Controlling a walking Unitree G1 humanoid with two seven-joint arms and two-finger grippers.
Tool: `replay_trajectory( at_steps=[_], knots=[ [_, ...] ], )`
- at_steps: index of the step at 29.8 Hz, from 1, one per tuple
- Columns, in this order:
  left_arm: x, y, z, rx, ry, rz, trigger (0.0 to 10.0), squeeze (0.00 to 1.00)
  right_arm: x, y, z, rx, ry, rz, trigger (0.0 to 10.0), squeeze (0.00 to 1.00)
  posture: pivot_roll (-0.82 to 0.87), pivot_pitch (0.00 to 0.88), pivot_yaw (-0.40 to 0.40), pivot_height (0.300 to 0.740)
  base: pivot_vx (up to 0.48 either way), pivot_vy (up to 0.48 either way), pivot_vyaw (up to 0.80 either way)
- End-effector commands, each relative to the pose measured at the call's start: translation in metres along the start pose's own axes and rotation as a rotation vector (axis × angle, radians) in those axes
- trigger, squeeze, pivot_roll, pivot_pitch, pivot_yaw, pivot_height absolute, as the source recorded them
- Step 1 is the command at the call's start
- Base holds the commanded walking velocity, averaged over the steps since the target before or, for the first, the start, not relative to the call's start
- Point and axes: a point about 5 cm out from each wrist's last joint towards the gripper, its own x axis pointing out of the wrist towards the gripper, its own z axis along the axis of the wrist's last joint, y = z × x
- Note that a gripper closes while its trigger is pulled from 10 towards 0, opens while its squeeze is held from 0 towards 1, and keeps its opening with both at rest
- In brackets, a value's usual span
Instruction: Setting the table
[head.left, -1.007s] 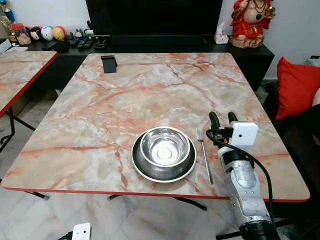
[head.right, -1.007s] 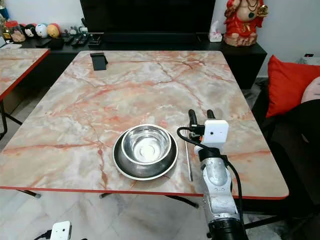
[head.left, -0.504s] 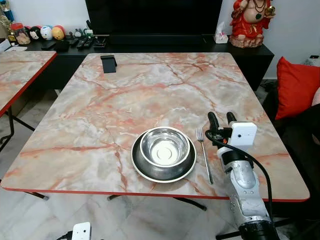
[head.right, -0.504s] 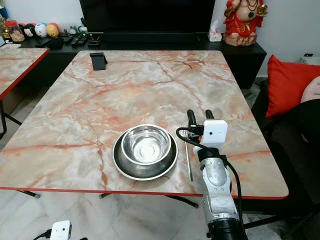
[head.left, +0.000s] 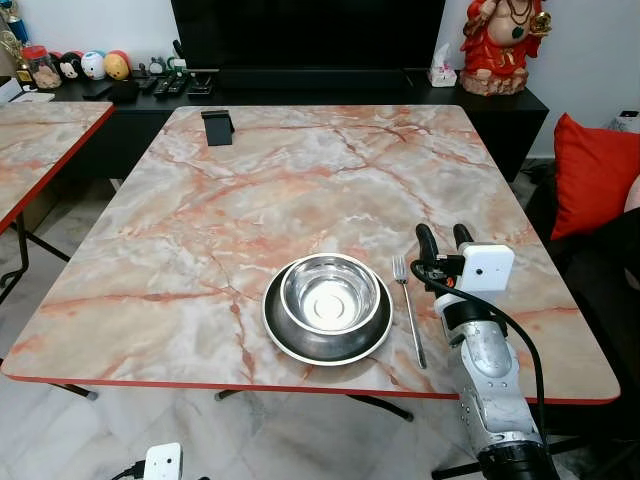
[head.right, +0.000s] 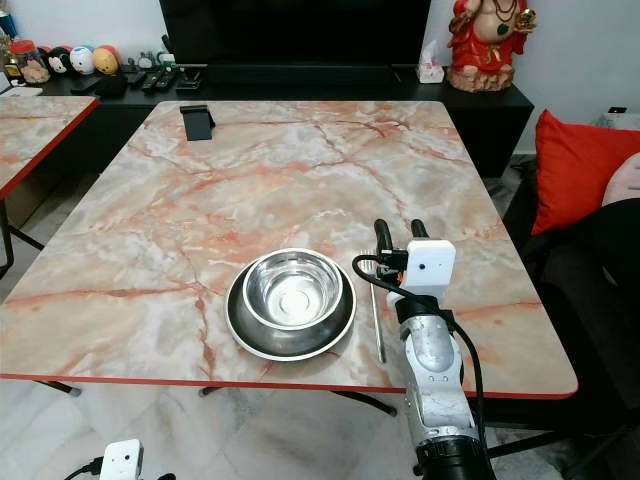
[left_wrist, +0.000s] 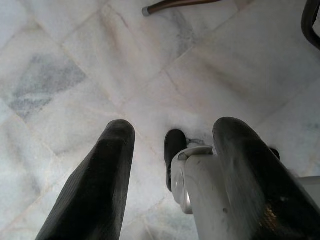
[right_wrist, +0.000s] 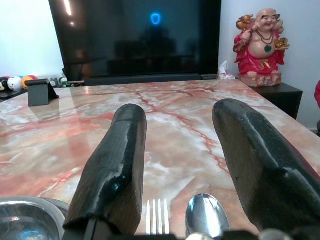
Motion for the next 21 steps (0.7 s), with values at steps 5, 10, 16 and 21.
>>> replay_trajectory(
  at_steps=[5, 10, 16, 21],
  knots=[
    [0.0004, -0.0018, 0.0007, -0.007, -0.003, -0.002, 10.0, 0.0, 0.0026, 0.0017, 0.0067, 0.005, -0.031, 0.006, 10.0, 0.0, -0.1, 0.0, 0.019, 0.74, 0.0, 0.07, 0.0],
    [0.0001, -0.0011, 0.0, -0.007, -0.002, -0.001, 10.0, 0.0, 0.0027, 0.0018, 0.0068, 0.006, -0.032, 0.006, 10.0, 0.0, -0.1, 0.0, 0.02, 0.74, 0.0, 0.428, 0.0],
    [-0.0002, 0.0013, 0.0011, -0.005, -0.01, -0.002, 10.0, 0.0, 0.0027, 0.0017, 0.0067, 0.006, -0.032, 0.004, 10.0, 0.0, -0.1, 0.0, 0.021, 0.74, 0.0, 0.445, 0.0],
    [0.0002, 0.0018, 0.0028, -0.005, -0.015, -0.003, 10.0, 0.0, 0.0027, 0.0013, 0.0068, 0.006, -0.032, 0.002, 10.0, 0.0, -0.1, 0.0, 0.021, 0.74, 0.0, 0.445, 0.0]
  ],
)
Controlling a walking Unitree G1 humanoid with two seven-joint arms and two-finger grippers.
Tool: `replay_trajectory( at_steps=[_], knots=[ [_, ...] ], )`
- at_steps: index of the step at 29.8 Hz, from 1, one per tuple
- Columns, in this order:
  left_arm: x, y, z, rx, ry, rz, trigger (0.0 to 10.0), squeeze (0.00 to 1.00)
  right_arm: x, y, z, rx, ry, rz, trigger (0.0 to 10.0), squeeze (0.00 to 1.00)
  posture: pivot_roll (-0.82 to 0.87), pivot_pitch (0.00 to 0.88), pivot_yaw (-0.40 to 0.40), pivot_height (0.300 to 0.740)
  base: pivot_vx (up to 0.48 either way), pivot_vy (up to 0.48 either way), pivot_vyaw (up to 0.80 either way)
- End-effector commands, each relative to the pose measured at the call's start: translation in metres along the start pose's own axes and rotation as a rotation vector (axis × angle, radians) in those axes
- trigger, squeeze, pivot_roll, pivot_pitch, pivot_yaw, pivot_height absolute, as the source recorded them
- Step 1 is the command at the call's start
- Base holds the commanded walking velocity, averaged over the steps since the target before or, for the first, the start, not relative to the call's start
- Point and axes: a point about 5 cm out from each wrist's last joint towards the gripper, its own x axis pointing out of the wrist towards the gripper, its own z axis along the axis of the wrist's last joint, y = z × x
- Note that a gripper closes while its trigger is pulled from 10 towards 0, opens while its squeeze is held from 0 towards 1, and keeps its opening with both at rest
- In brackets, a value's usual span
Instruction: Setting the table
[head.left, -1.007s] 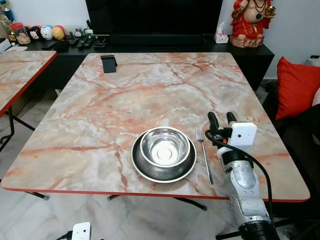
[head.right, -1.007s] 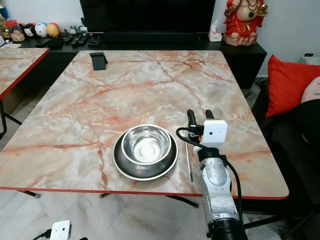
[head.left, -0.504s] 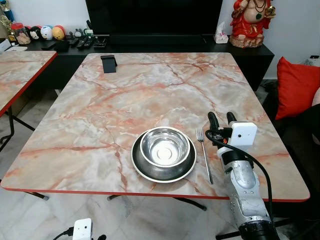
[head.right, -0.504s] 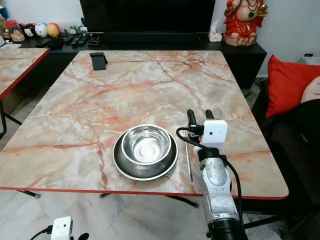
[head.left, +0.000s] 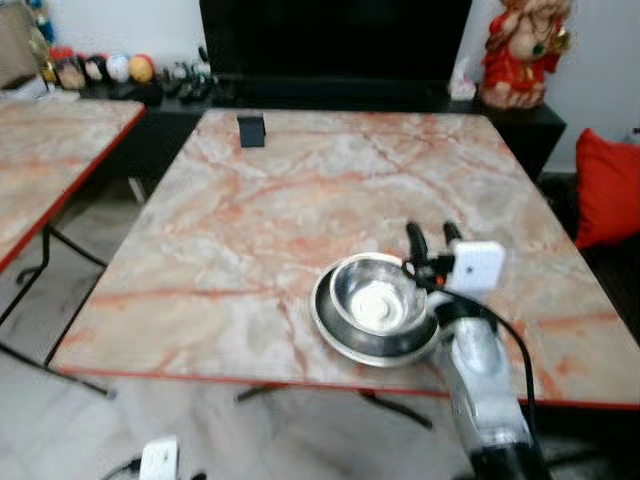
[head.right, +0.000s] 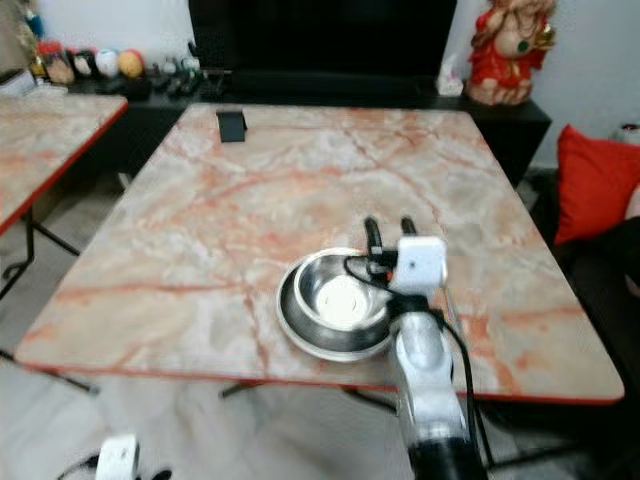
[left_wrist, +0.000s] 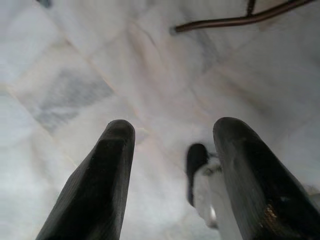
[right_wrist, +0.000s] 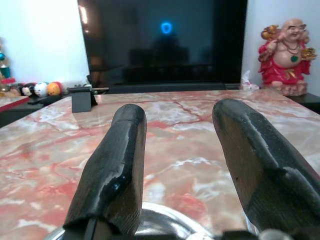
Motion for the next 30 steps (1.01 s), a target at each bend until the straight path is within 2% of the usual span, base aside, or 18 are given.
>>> replay_trajectory(
  at_steps=[1, 25, 30],
  knots=[
    [-0.0005, -0.0045, -0.005, -0.009, 0.019, -0.014, 10.0, 0.0, 0.0005, -0.0084, 0.0036, -0.008, -0.014, -0.023, 10.0, 0.0, -0.1, 0.0, 0.021, 0.74, 0.0, 0.442, 0.0],
    [-0.0008, -0.0061, -0.0078, -0.015, 0.034, -0.009, 10.0, 0.0, 0.0019, -0.0057, 0.0057, -0.005, -0.023, -0.014, 10.0, 0.0, -0.1, 0.0, 0.02, 0.74, 0.0, 0.44, 0.0],
    [0.0005, -0.0092, -0.0043, -0.015, 0.022, -0.013, 10.0, 0.0, 0.0014, -0.0018, 0.0063, -0.039, -0.031, 0.019, 10.0, 0.0, -0.1, 0.0, 0.019, 0.74, 0.0, 0.436, 0.17]
  ],
)
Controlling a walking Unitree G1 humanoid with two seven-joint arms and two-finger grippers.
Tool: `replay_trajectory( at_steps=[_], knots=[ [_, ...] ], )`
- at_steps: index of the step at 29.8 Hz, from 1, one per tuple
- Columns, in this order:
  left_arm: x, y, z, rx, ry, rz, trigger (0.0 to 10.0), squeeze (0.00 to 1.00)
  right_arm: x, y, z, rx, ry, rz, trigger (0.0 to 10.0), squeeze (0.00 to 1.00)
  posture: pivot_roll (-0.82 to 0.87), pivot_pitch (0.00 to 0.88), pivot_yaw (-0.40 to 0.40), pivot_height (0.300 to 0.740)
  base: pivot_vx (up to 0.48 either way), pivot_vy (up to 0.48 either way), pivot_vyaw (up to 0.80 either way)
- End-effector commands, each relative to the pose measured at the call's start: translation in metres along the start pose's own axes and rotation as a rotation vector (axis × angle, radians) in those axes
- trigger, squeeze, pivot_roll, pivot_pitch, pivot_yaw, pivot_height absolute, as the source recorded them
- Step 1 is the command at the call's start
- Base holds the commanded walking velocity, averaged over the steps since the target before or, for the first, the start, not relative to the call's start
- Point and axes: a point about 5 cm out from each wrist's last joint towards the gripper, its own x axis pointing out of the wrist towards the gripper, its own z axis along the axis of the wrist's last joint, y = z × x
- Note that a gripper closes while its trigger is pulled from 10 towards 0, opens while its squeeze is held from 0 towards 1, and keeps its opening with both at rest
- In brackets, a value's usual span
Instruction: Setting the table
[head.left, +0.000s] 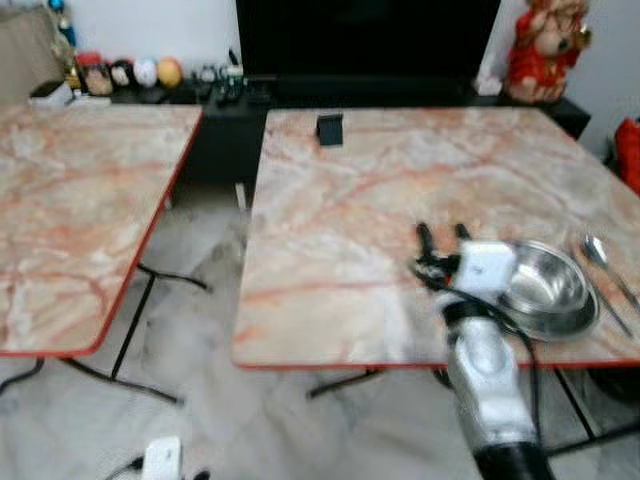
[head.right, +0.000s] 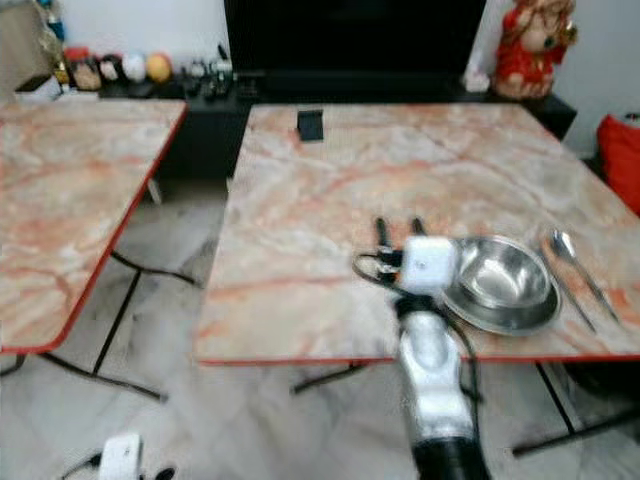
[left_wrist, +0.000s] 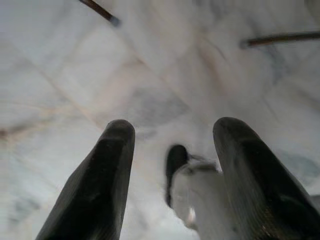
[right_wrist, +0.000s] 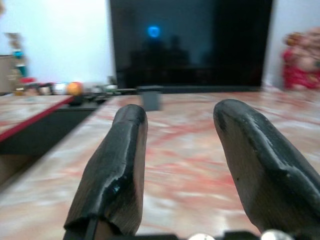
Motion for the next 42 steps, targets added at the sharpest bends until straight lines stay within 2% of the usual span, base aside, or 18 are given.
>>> replay_trajectory(
  at_steps=[1, 6, 24, 37, 42],
  knots=[
    [0.0, -0.006, -0.006, 0.003, 0.023, -0.011, 10.0, 0.0, 0.001, -0.007, 0.005, -0.021, -0.022, -0.012, 10.0, 0.0, -0.1, 0.0, 0.019, 0.74, 0.0, 0.435, 0.62],
    [0.0, -0.008, -0.005, 0.001, 0.021, -0.016, 10.0, 0.0, 0.001, -0.007, 0.005, -0.014, -0.018, -0.014, 10.0, 0.0, -0.09, 0.0, 0.018, 0.74, 0.0, 0.434, 0.55],
    [-0.001, -0.003, -0.008, -0.001, 0.032, -0.009, 10.0, 0.0, 0.002, -0.005, 0.002, -0.002, -0.007, -0.011, 10.0, 0.0, -0.09, 0.0, 0.019, 0.74, 0.0, 0.411, 0.0],
    [-0.002, -0.003, -0.01, 0.017, 0.036, -0.012, 10.0, 0.0, 0.0, -0.005, -0.005, 0.0, 0.018, -0.005, 10.0, 0.0, -0.1, 0.0, 0.026, 0.74, 0.0, 0.0, 0.0],
    [-0.003, -0.001, -0.011, 0.026, 0.041, -0.01, 10.0, 0.0, -0.004, -0.006, -0.023, -0.001, 0.092, 0.012, 10.0, 0.0, -0.1, 0.0, 0.031, 0.74, 0.0, 0.0, 0.0]
  ],
)
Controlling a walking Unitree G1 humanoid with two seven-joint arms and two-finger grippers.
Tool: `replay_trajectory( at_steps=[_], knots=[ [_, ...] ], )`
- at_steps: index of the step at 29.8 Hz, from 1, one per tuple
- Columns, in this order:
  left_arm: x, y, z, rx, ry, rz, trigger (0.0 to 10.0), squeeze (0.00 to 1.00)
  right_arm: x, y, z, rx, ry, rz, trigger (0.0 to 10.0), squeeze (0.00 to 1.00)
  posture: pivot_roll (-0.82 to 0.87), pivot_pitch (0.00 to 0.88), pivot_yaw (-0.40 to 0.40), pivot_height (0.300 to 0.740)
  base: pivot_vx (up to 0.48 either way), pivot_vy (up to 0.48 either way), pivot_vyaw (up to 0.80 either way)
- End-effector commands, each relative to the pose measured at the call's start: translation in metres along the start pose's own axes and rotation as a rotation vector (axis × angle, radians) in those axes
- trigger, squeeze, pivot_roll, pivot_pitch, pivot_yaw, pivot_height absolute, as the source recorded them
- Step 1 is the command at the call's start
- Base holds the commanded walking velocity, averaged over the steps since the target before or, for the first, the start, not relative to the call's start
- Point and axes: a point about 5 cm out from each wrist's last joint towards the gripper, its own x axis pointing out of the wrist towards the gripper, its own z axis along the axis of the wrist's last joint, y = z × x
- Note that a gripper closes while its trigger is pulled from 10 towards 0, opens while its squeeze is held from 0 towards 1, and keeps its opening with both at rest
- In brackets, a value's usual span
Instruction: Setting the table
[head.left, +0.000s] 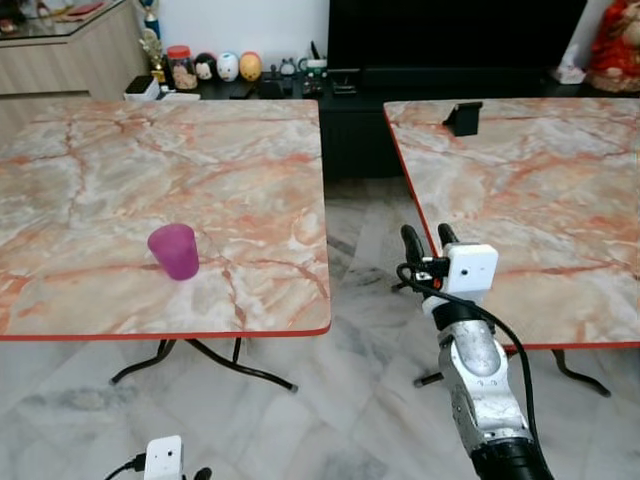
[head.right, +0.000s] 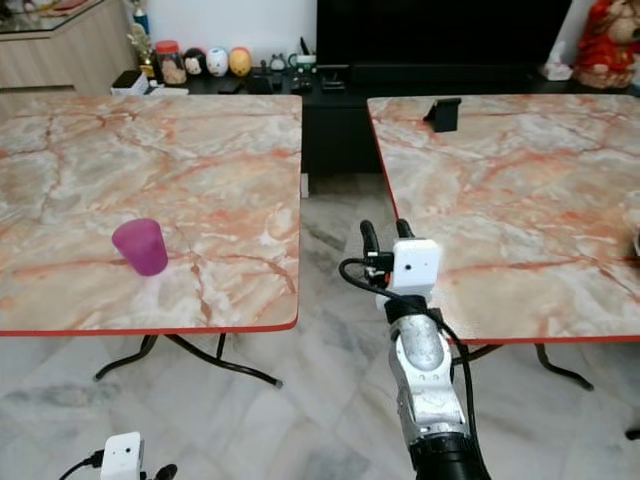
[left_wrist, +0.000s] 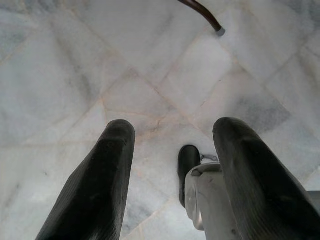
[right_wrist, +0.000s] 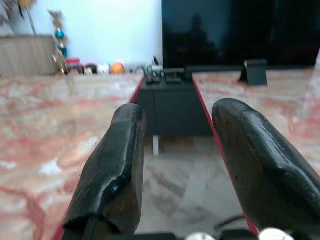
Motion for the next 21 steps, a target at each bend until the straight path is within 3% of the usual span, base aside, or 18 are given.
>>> replay_trajectory(
  at_steps=[1, 13, 21],
  knots=[
    [-0.002, 0.003, -0.007, 0.022, 0.031, 0.002, 10.0, 0.0, -0.001, -0.003, -0.007, -0.001, 0.027, 0.004, 10.0, 0.0, -0.1, 0.0, 0.029, 0.74, 0.0, 0.0, 0.0],
    [-0.001, 0.002, -0.003, 0.016, 0.01, -0.004, 10.0, 0.0, -0.025, 0.001, -0.066, 0.014, 0.294, 0.109, 10.0, 0.0, -0.09, 0.0, 0.02, 0.74, 0.0, 0.0, 0.0],
    [0.0, -0.005, -0.003, 0.012, 0.014, -0.005, 10.0, 0.0, -0.052, -0.004, -0.105, 0.034, 0.5, 0.081, 10.0, 0.0, -0.09, 0.0, 0.016, 0.74, 0.0, 0.0, 0.0]
  ],
)
